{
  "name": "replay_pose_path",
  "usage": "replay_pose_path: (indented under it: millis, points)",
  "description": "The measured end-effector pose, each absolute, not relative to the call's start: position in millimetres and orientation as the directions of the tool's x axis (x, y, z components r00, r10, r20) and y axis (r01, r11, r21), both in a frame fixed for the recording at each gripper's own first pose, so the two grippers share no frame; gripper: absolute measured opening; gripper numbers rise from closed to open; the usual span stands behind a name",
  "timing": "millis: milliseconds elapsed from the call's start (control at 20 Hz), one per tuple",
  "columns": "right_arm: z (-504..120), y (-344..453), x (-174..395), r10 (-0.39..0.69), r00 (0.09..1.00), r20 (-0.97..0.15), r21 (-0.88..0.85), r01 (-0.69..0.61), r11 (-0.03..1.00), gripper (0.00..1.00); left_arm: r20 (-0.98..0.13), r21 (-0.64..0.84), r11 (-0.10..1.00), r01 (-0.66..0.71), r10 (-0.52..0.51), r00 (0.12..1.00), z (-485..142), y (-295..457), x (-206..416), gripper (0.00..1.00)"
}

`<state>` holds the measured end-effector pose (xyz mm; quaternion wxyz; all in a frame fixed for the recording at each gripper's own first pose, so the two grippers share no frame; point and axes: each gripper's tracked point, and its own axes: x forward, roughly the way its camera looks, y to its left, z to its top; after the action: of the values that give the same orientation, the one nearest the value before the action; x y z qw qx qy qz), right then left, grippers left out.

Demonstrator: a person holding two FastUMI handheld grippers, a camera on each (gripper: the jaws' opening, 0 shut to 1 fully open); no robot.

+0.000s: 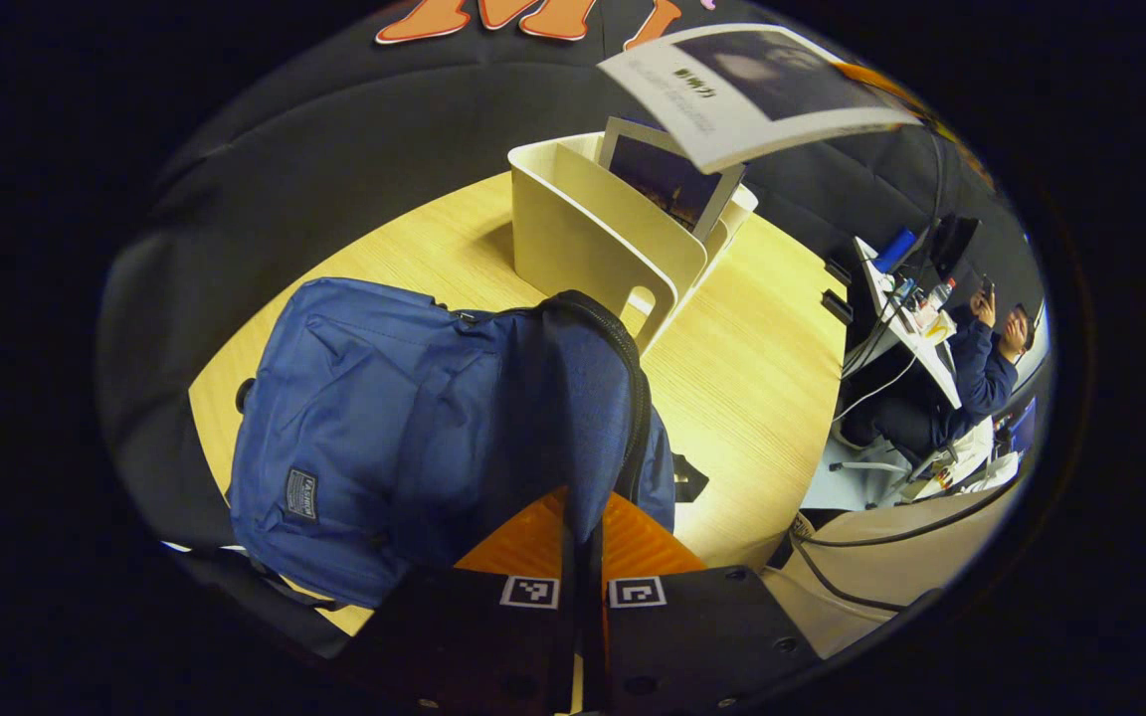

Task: Open the schoolbag, grab two books from the bookshelf and put them into the schoolbag.

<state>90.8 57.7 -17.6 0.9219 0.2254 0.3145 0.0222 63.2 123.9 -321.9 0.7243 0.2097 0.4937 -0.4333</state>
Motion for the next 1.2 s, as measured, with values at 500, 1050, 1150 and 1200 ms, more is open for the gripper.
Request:
replay_pose_path:
  millis: [500, 1050, 1150, 1200]
  points:
    - [-181.3, 134.8, -31.2, 0.353, 0.793, -0.497, 0.786, 0.239, 0.569, 0.27, -0.906, -0.031, 0.505, 0.862, -0.378, 0.189, -296.3, 108.9, 64.8, 0.04]
    - [-308.4, 223.3, 51.9, 0.458, 0.760, -0.462, 0.860, 0.257, 0.442, 0.27, -0.912, 0.040, 0.481, 0.876, -0.342, 0.229, -282.9, 107.2, 68.1, 0.04]
    - [-320.8, 242.4, 69.3, 0.472, 0.748, -0.468, 0.858, 0.255, 0.446, 0.27, -0.911, 0.057, 0.472, 0.880, -0.337, 0.240, -278.7, 105.6, 69.4, 0.03]
    - [-326.6, 251.1, 78.5, 0.477, 0.743, -0.469, 0.857, 0.254, 0.447, 0.27, -0.911, 0.062, 0.470, 0.881, -0.335, 0.243, -276.3, 102.8, 69.5, 0.03]
